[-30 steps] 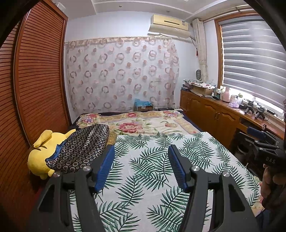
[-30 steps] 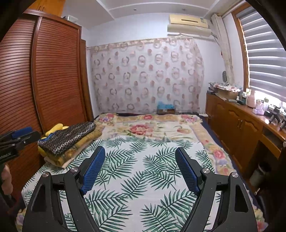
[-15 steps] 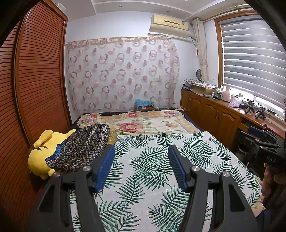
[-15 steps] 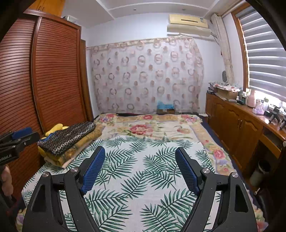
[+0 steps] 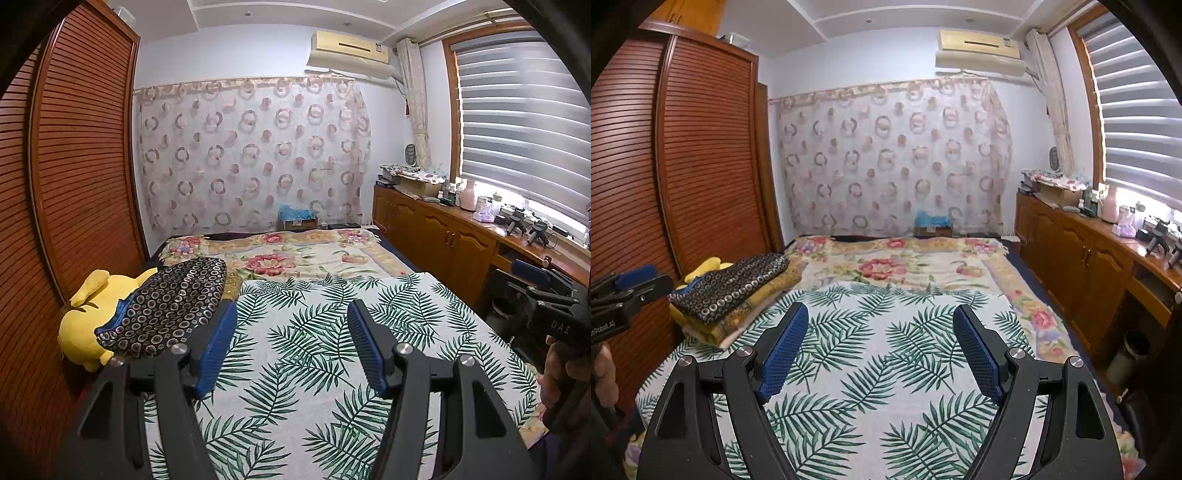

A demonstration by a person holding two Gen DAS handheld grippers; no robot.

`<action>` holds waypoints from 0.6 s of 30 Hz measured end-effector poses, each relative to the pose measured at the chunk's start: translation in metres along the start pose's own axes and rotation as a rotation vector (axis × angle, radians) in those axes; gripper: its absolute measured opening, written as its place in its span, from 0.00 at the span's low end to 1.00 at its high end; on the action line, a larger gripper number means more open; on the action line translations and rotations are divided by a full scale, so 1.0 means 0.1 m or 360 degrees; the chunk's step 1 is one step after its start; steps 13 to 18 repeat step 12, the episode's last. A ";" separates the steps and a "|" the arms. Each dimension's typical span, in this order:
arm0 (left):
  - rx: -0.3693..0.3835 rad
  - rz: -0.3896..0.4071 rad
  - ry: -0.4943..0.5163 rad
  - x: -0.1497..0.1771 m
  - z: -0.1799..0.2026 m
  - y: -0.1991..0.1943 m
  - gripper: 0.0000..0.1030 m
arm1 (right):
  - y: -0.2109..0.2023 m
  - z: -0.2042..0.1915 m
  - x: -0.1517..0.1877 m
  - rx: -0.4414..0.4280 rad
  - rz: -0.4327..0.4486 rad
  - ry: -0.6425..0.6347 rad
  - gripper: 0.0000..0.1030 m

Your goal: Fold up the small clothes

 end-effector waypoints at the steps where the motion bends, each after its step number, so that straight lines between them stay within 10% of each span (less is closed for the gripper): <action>1: -0.0002 0.0000 0.0000 0.00 0.00 0.00 0.60 | 0.00 0.00 0.00 0.0001 0.0002 0.0002 0.80; 18: 0.0001 0.0006 0.0006 -0.03 -0.02 -0.03 0.60 | 0.00 0.01 0.01 0.0002 0.0001 0.0001 0.80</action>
Point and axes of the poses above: each gripper's, at about its wrist camera, not at the fingertips, and y roughly the way its jaws point, z to its right, x to its underside, the point moved 5 cm from there along y, roughly the way its jaws point, and after that the axes turned 6 degrees about x, right-handed, at the moved point
